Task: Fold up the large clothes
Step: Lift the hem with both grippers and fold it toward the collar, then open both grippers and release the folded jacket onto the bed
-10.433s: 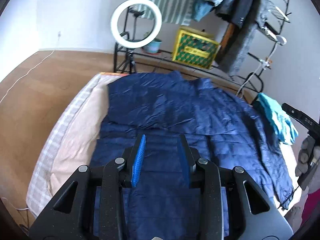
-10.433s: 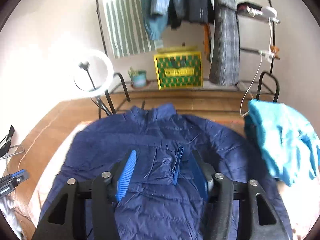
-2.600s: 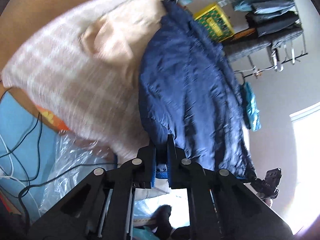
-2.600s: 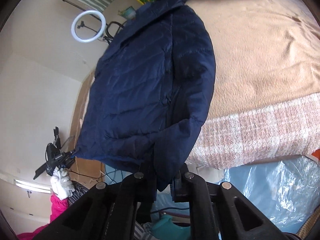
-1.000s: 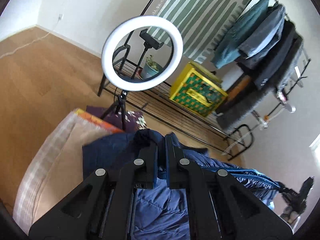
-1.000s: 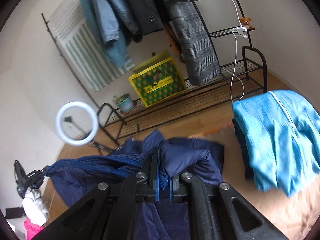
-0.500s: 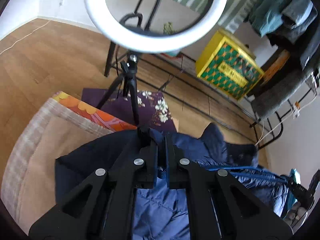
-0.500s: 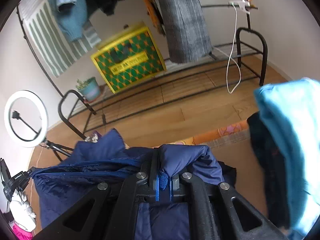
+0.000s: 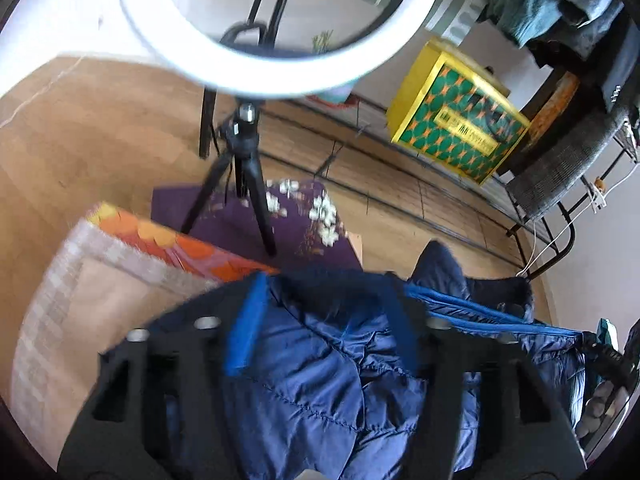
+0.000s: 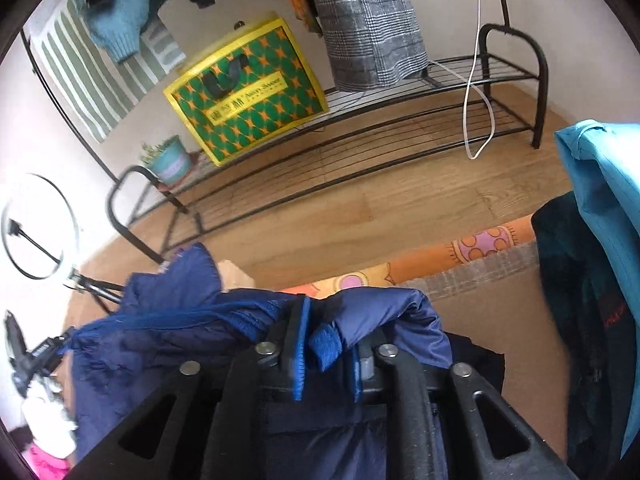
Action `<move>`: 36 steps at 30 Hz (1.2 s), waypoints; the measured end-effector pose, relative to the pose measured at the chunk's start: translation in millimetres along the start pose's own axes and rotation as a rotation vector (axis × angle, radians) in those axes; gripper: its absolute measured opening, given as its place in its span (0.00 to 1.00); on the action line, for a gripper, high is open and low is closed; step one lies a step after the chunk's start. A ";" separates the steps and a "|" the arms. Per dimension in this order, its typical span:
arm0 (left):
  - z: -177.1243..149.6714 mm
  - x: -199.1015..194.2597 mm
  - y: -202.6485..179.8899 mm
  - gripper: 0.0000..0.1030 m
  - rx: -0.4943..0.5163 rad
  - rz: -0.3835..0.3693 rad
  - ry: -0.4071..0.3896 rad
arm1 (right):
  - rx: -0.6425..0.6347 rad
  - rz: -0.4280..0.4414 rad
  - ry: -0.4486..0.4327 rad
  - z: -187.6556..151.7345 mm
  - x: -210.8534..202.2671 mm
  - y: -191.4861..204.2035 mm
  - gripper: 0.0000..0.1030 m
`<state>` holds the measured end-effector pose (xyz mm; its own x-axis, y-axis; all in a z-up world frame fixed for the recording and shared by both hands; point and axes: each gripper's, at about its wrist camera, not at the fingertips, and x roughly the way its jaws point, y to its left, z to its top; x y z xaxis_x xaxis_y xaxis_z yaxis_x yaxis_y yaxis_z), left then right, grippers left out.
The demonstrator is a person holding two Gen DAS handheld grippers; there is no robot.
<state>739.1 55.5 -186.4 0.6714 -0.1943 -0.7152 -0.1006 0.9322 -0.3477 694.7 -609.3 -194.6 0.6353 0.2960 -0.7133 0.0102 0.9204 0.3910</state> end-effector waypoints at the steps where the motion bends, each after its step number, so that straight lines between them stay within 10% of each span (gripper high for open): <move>1: 3.0 -7.5 0.0 0.62 0.012 0.011 -0.020 | 0.001 0.009 -0.017 1.3 -6.2 -1.7 0.49; 3: 7.0 -21.6 0.3 0.62 0.033 0.053 -0.071 | 0.004 0.012 -0.079 3.7 -27.0 -7.2 0.71; 7: 0.8 -32.6 -13.5 0.62 0.086 -0.011 -0.085 | -0.076 0.015 -0.135 1.2 -49.7 3.0 0.41; 10: -13.8 -14.7 -43.0 0.62 0.190 -0.035 -0.032 | -0.230 -0.030 -0.139 -7.9 -42.3 32.5 0.40; 16: -27.3 44.0 -55.6 0.62 0.279 0.147 0.026 | -0.434 -0.171 -0.063 -17.1 16.5 70.9 0.41; 25: -26.2 54.9 -48.9 0.62 0.218 0.159 0.063 | -0.306 -0.236 0.046 -9.5 51.1 41.2 0.60; 30: -39.3 -1.2 -89.3 0.62 0.218 -0.047 0.034 | -0.285 -0.098 -0.034 -22.6 -14.6 47.5 0.58; 36: -85.1 -9.2 -162.3 0.62 0.418 -0.082 0.067 | -0.264 0.054 -0.107 -64.8 -106.7 48.8 0.58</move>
<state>686.7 -120.0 -174.9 0.6144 -0.2795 -0.7378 0.2669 0.9536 -0.1391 577.5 -579.4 -137.1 0.7073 0.3306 -0.6249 -0.2182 0.9428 0.2519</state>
